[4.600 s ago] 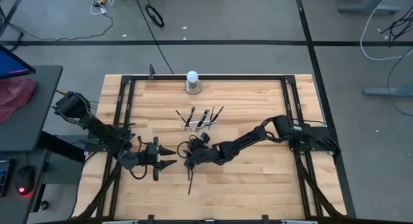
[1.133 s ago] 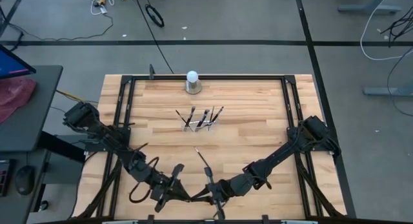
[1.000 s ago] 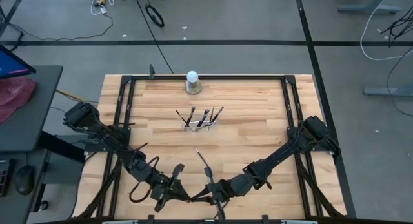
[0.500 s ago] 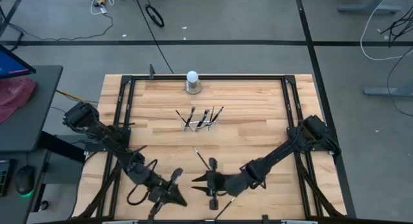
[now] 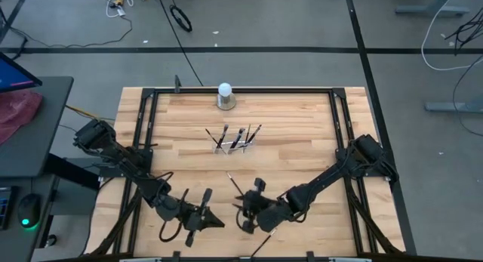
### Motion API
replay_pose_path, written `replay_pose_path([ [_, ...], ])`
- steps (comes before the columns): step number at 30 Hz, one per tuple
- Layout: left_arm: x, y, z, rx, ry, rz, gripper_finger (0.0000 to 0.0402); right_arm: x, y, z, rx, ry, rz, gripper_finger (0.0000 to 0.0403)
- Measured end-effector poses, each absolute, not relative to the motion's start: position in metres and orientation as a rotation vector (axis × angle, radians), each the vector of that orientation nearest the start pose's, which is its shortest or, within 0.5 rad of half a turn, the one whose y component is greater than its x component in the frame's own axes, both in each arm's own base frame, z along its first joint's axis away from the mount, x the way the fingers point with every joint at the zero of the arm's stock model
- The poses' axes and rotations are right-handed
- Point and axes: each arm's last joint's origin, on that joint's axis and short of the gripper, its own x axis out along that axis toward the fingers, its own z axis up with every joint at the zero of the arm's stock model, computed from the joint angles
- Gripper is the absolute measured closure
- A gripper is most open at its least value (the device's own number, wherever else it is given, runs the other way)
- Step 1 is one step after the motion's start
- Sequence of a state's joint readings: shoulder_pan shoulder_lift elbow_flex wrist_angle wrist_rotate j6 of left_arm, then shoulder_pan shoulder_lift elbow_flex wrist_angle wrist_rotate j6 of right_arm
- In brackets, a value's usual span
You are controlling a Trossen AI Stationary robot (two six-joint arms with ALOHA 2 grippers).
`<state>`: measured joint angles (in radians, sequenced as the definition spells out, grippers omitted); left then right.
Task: Put items in baskets/containers
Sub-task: Put the eyeshadow brush into the transparent organizer
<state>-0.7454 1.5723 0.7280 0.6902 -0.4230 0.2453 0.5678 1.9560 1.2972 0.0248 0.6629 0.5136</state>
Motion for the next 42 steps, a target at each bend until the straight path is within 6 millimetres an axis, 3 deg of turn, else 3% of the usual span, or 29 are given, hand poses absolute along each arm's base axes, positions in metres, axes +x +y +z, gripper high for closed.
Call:
replay_pose_path([
  [6,0.243,-0.209,0.207,0.312,0.123,-0.328,0.0398,0.371,0.194,0.176,0.165,0.549,-0.325,0.0242],
  [10,0.236,-0.212,0.201,0.319,0.188,-0.216,0.0399,0.382,0.183,0.149,0.17,0.593,-0.374,0.0202],
  [14,0.222,-0.218,0.192,0.32,0.262,-0.098,0.0393,0.393,0.166,0.115,0.195,0.632,-0.459,0.0198],
  [18,0.211,-0.22,0.182,0.271,0.327,-0.045,0.0392,0.4,0.15,0.092,0.212,0.673,-0.501,0.0215],
  [23,0.203,-0.209,0.163,0.15,0.374,-0.006,0.0376,0.402,0.146,0.085,0.208,0.7,-0.509,0.0264],
  [30,0.198,-0.188,0.143,0.077,0.367,0.035,0.0277,0.393,0.149,0.08,0.144,0.784,-0.52,0.0386],
  [37,0.204,-0.176,0.141,0.114,0.358,0.065,0.0175,0.387,0.154,0.083,0.099,0.812,-0.508,0.0396],
  [42,0.207,-0.174,0.14,0.169,0.373,0.027,0.0128,0.376,0.175,0.094,0.047,0.771,-0.466,0.0398],
])
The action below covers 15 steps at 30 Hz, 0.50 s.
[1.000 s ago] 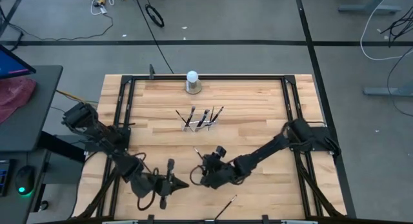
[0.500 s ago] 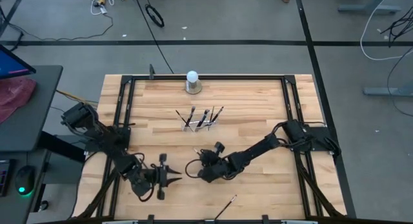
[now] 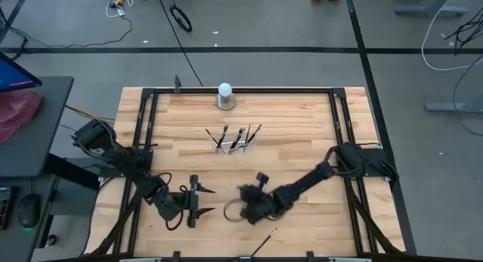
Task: Put items in baskets/containers
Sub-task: Put the eyeshadow brush into the transparent organizer
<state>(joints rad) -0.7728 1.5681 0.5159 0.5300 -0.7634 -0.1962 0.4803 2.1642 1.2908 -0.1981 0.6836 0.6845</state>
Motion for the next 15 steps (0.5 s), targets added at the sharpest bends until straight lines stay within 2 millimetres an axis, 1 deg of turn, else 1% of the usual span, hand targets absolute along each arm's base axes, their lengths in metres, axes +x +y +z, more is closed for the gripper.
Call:
replay_pose_path([
  [3,0.208,-0.175,0.142,0.201,0.363,0.003,0.0113,0.37,0.198,0.107,0.061,0.723,-0.363,0.04],
  [6,0.21,-0.177,0.146,0.244,0.331,-0.048,0.0107,0.366,0.221,0.127,0.052,0.62,-0.268,0.0401],
  [10,0.211,-0.184,0.153,0.288,0.268,-0.198,0.0106,0.359,0.25,0.159,0.035,0.454,-0.108,0.0402],
  [13,0.212,-0.189,0.162,0.274,0.177,-0.3,0.0106,0.358,0.268,0.182,0.06,0.302,0.049,0.0402],
  [15,0.216,-0.194,0.173,0.29,0.106,-0.335,0.0106,0.361,0.272,0.194,0.066,0.185,0.137,0.0402],
])
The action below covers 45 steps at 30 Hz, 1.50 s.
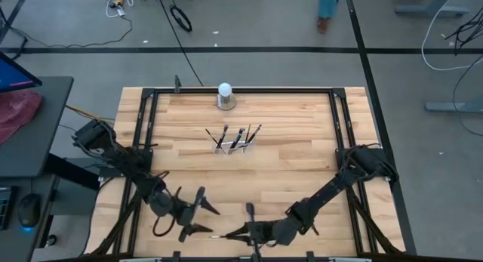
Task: Put items in baskets/containers
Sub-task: Put the eyeshadow brush into the transparent organizer
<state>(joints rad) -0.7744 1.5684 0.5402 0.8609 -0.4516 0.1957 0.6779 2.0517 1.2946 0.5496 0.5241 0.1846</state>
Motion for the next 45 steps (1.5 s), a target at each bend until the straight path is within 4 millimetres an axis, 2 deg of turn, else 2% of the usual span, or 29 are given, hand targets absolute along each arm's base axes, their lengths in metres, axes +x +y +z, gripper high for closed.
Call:
replay_pose_path([
  [3,0.223,-0.205,0.192,0.34,0.017,-0.403,0.0106,0.366,0.272,0.202,0.048,0.069,0.171,0.0403],
  [7,0.229,-0.22,0.216,0.355,-0.078,-0.465,0.0106,0.37,0.268,0.203,0.021,0.044,0.176,0.0403],
  [12,0.23,-0.23,0.233,0.384,-0.145,-0.478,0.0113,0.37,0.268,0.205,0.005,0.023,0.177,0.0403],
  [15,0.231,-0.231,0.234,0.386,-0.145,-0.479,0.0139,0.37,0.268,0.206,0.007,0.01,0.178,0.0403],
  [24,0.241,-0.22,0.231,0.366,-0.107,-0.442,0.025,0.37,0.268,0.207,0.006,0.008,0.178,0.0403],
  [33,0.241,-0.221,0.231,0.365,-0.114,-0.506,0.0379,0.37,0.268,0.207,0.011,0.012,0.178,0.0396],
  [39,0.241,-0.221,0.229,0.342,-0.092,-0.51,0.0379,0.37,0.268,0.204,-0.001,0.034,0.175,0.0376],
  [42,0.241,-0.22,0.225,0.316,-0.033,-0.496,0.0383,0.369,0.266,0.202,0.004,0.075,0.1,0.0356],
  [45,0.239,-0.217,0.223,0.278,0.053,-0.449,0.0384,0.362,0.261,0.209,-0.013,0.151,-0.005,0.0327],
])
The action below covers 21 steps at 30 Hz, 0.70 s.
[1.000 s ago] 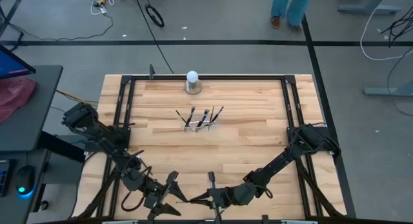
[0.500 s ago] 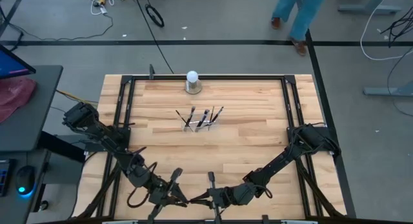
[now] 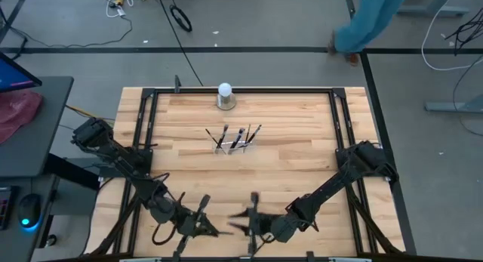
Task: Put items in baskets/containers
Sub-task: Put the eyeshadow brush into the transparent organizer
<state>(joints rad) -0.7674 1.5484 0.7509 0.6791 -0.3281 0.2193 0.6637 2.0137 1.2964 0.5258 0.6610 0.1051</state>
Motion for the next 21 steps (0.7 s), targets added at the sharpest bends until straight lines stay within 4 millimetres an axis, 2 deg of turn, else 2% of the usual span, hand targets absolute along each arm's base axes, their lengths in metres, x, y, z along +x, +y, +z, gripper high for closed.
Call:
replay_pose_path([
  [3,0.235,-0.207,0.227,0.227,0.142,-0.341,0.0384,0.35,0.254,0.22,-0.039,0.227,-0.129,0.0298],
  [6,0.232,-0.188,0.237,0.188,0.238,-0.18,0.0381,0.335,0.25,0.232,-0.008,0.281,-0.207,0.0278],
  [10,0.233,-0.15,0.268,0.147,0.369,0.069,0.0383,0.328,0.247,0.237,0.031,0.305,-0.236,0.0271],
  [13,0.239,-0.119,0.295,0.165,0.482,0.193,0.0384,0.326,0.249,0.236,0.048,0.306,-0.234,0.0275],
  [17,0.253,-0.075,0.329,0.155,0.633,0.258,0.0383,0.324,0.251,0.235,0.07,0.313,-0.227,0.0284],
  [21,0.266,-0.029,0.335,0.101,0.718,0.214,0.0383,0.321,0.256,0.236,0.075,0.305,-0.214,0.029],
])
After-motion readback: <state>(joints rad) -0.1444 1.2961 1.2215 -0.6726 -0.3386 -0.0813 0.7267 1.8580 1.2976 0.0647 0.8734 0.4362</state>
